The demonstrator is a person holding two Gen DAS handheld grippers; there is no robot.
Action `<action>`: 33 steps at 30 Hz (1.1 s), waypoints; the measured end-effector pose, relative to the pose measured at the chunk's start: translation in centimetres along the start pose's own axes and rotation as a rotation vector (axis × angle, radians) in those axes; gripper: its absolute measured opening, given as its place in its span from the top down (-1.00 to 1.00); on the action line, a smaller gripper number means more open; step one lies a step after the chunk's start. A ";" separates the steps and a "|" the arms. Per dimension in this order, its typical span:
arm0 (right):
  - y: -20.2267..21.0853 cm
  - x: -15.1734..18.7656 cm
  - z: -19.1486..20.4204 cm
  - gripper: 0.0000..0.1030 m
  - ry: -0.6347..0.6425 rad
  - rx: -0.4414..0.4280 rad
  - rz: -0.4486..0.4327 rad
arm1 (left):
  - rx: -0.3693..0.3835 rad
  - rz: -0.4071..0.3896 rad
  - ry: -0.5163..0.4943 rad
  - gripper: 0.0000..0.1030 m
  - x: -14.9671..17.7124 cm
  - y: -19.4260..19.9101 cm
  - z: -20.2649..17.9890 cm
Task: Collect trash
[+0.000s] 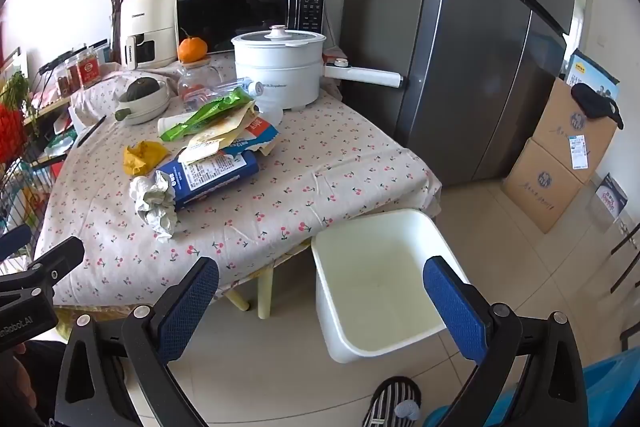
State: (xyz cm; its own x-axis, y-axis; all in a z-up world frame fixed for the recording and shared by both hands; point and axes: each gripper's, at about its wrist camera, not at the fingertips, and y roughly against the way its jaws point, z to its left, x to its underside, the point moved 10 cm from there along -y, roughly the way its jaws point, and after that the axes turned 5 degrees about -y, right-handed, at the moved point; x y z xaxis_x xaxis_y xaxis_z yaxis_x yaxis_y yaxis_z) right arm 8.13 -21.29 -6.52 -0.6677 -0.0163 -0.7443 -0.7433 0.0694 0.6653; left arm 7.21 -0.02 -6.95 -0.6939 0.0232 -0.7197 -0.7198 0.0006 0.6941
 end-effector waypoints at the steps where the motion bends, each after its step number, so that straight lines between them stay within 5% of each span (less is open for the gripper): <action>1: 0.0 0.0 0.0 -1.00 -0.001 0.000 0.000 | -0.001 0.000 0.001 -0.99 0.0 0.0 -0.1; 33: -0.1 0.2 0.2 -1.00 0.007 0.005 0.000 | -0.003 0.000 -0.001 -0.99 -0.1 0.0 0.0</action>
State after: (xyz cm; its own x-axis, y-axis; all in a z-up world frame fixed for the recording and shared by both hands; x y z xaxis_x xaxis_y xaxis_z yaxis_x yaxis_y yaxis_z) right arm 8.04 -21.14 -6.76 -0.6682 -0.0230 -0.7437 -0.7430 0.0742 0.6652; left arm 7.27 -0.06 -6.92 -0.6937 0.0246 -0.7198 -0.7201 -0.0021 0.6939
